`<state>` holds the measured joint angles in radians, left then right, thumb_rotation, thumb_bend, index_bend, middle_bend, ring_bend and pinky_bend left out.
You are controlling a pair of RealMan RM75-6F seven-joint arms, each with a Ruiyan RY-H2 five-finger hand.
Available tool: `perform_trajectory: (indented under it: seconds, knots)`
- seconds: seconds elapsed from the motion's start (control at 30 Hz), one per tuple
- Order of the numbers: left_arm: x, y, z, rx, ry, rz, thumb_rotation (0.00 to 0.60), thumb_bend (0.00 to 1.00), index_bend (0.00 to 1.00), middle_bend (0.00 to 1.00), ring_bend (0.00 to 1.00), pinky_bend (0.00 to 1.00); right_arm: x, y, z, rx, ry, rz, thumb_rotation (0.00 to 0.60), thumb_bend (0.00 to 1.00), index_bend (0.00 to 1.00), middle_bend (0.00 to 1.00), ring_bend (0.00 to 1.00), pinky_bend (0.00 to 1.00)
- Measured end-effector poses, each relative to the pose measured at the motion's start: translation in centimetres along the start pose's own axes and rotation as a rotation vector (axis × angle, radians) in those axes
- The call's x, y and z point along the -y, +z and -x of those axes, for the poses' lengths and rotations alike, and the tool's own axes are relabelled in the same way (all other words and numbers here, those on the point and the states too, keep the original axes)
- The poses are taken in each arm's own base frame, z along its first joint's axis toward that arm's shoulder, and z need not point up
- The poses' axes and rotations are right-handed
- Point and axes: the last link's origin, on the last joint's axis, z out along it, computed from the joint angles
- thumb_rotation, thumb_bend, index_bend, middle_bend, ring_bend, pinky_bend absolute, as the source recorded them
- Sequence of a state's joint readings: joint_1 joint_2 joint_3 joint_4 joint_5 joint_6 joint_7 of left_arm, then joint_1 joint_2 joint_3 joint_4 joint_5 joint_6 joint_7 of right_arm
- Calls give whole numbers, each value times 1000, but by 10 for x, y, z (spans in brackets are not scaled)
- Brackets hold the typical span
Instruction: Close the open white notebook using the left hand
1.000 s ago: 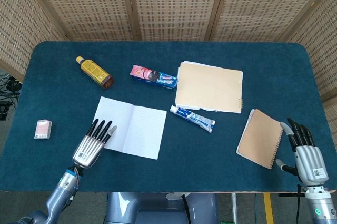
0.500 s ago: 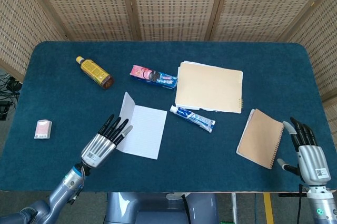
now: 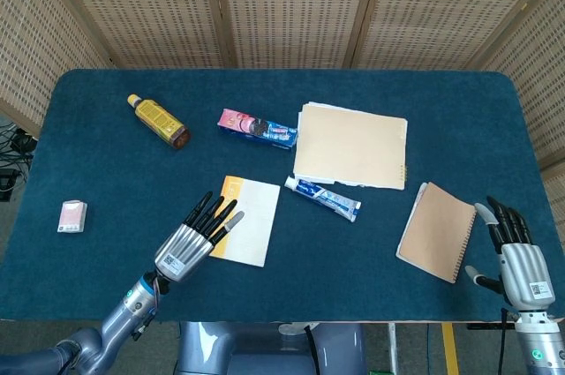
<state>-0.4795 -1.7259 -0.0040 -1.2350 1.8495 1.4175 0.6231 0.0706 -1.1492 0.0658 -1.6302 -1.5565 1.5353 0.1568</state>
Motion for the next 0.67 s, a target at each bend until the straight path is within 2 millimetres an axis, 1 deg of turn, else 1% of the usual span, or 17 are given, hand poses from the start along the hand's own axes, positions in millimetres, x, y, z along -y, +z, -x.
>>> perform_trajectory:
  seconds: [0.2, 0.33, 0.4, 0.47, 0.53, 0.57, 0.67]
  knots:
    - [7, -7, -2, 24, -43, -31, 600, 340, 0, 0, 0, 0, -1, 0, -1, 2, -2, 1, 600, 119, 40, 0, 0, 0]
    - [19, -20, -8, 64, -123, -103, 600, 308, 0, 0, 0, 0, -2, 0, -3, -2, -6, -1, 600, 119, 40, 0, 0, 0]
    - [29, -31, -13, 93, -176, -163, 600, 259, 0, 0, 0, 0, -2, 0, -3, -5, -16, -3, 600, 119, 40, 0, 0, 0]
    - [41, -45, -19, 123, -229, -231, 600, 146, 0, 0, 0, 0, -1, 0, -3, -8, -32, -7, 600, 119, 39, 0, 0, 0]
    - [54, -60, -23, 148, -259, -291, 600, 66, 0, 0, 0, 0, -1, -1, -3, -11, -50, -9, 600, 119, 39, 0, 0, 0]
    - [62, -71, -26, 166, -273, -333, 600, 52, 0, 0, 0, 0, 0, -1, -3, -13, -63, -11, 600, 119, 38, 0, 0, 0]
    - [77, -97, -33, 218, -302, -428, 600, 45, 0, 0, 0, 0, 1, -1, -2, -19, -86, -13, 600, 119, 34, 0, 0, 0]
